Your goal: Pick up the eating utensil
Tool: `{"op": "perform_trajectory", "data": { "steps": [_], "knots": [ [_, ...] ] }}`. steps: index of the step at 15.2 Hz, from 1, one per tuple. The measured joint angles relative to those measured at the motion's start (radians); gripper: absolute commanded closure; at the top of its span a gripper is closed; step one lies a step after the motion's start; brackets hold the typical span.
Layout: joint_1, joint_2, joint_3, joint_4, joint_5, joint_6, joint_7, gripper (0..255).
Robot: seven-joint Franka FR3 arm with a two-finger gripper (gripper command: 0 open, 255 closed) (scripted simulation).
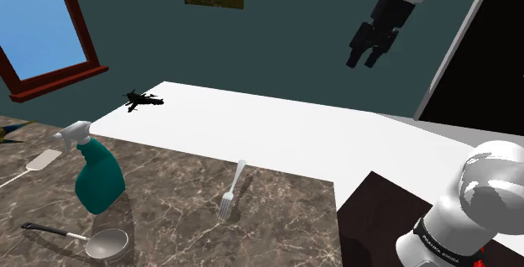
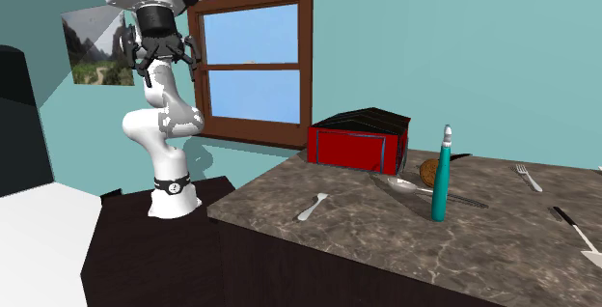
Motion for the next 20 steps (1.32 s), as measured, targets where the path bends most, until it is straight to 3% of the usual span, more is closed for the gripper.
{"op": "perform_trajectory", "data": {
  "steps": [3,10,20],
  "knots": [
    [-0.003,-0.009,0.034,-0.032,0.011,0.024,0.047,0],
    [-0.014,0.022,0.225,-0.142,0.074,0.167,0.309,0],
    [-0.07,0.234,0.535,-0.123,0.112,0.35,0.732,0]
  ]
}}
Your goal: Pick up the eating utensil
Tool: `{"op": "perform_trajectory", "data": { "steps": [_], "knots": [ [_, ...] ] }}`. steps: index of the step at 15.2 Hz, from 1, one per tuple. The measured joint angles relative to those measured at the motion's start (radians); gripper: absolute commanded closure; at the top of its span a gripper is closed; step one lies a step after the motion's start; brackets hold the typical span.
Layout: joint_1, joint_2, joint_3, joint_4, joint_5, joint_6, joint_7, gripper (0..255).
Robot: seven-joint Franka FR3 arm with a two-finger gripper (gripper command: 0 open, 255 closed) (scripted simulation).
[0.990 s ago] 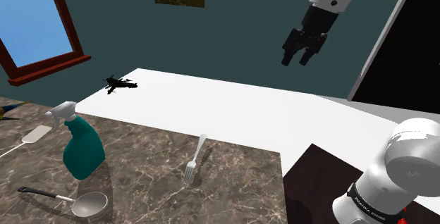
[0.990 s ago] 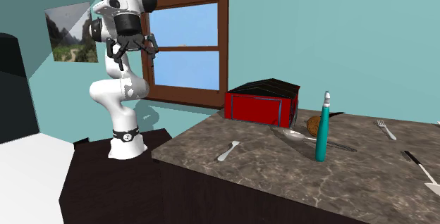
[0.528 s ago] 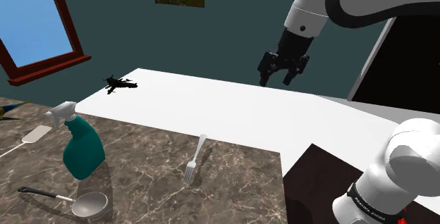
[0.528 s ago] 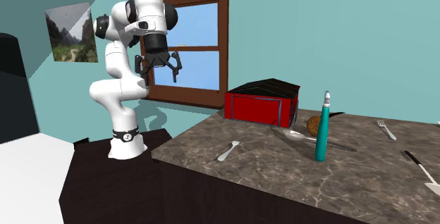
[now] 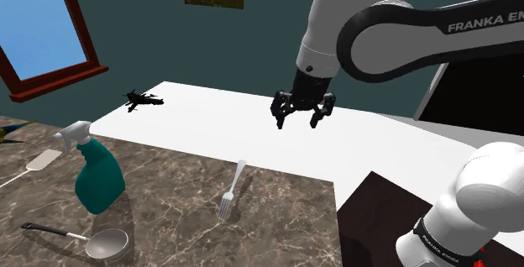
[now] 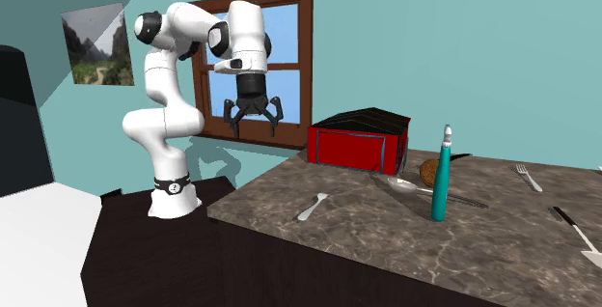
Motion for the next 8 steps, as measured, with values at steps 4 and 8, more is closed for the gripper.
{"op": "perform_trajectory", "data": {
  "steps": [4,8],
  "knots": [
    [-0.059,0.147,0.137,0.051,-0.044,0.08,0.192,0],
    [-0.134,0.325,0.281,0.125,-0.153,0.14,0.42,0]
  ]
}}
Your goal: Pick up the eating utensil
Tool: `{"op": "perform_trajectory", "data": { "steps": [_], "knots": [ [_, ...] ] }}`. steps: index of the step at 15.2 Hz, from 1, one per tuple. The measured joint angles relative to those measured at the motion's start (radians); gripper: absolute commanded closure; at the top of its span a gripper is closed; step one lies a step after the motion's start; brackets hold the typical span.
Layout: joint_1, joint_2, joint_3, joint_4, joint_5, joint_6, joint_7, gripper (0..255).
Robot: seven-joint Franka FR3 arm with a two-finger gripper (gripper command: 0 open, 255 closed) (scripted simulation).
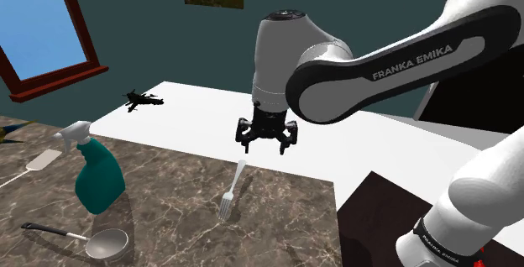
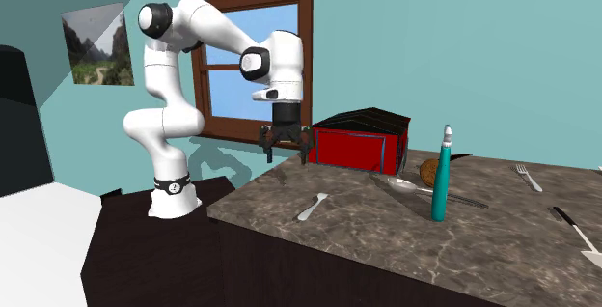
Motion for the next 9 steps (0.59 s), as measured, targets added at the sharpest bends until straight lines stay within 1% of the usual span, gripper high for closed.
{"op": "perform_trajectory", "data": {
  "steps": [2,3,4,5,6,7,9],
  "knots": [
    [-0.038,0.11,0.064,0.047,-0.093,0.018,0.131,0],
    [-0.051,0.17,0.088,0.072,-0.149,0.022,0.199,0],
    [-0.053,0.23,0.107,0.098,-0.208,0.02,0.272,0],
    [-0.048,0.305,0.118,0.138,-0.279,0.012,0.351,0],
    [-0.032,0.371,0.116,0.17,-0.343,0.004,0.423,0],
    [-0.005,0.434,0.106,0.203,-0.401,-0.006,0.493,0],
    [0.027,0.495,0.085,0.24,-0.456,-0.017,0.554,0]
  ]
}}
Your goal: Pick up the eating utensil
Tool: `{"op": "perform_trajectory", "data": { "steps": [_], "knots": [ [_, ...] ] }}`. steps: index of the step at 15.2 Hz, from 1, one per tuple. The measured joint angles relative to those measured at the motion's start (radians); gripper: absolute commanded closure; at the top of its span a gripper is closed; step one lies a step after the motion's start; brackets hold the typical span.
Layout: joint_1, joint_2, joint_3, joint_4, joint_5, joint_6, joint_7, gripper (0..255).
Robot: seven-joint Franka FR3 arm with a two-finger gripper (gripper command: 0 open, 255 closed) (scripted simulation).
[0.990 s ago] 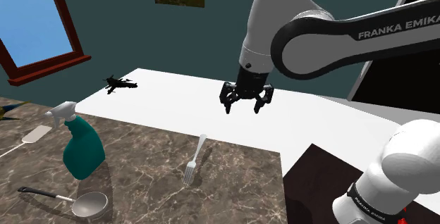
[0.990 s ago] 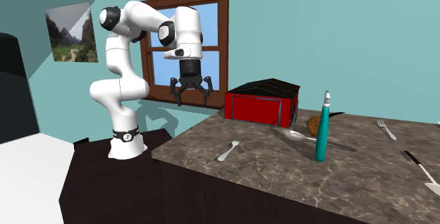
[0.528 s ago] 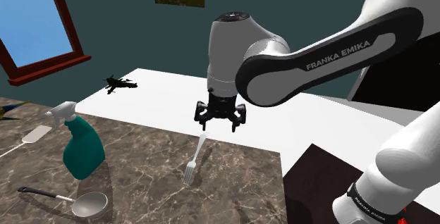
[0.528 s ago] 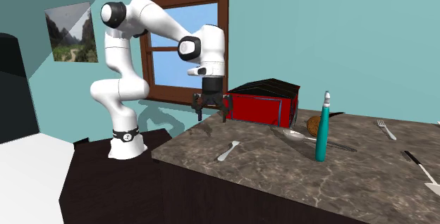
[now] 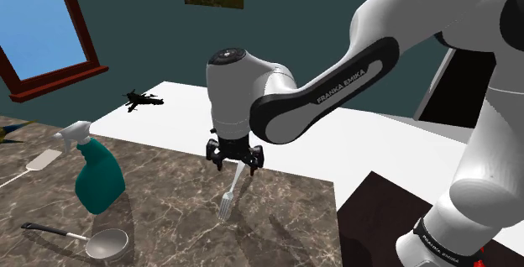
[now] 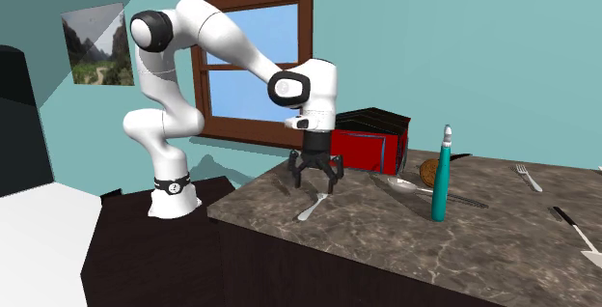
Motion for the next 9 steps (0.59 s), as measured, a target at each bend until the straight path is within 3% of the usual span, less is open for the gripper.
{"op": "perform_trajectory", "data": {
  "steps": [7,8,9],
  "knots": [
    [0.041,0.082,-0.043,-0.012,-0.088,0.055,0.074,0],
    [0.043,0.085,-0.045,-0.013,-0.092,0.058,0.077,255],
    [0.043,0.087,-0.046,-0.013,-0.094,0.059,0.078,255]
  ]
}}
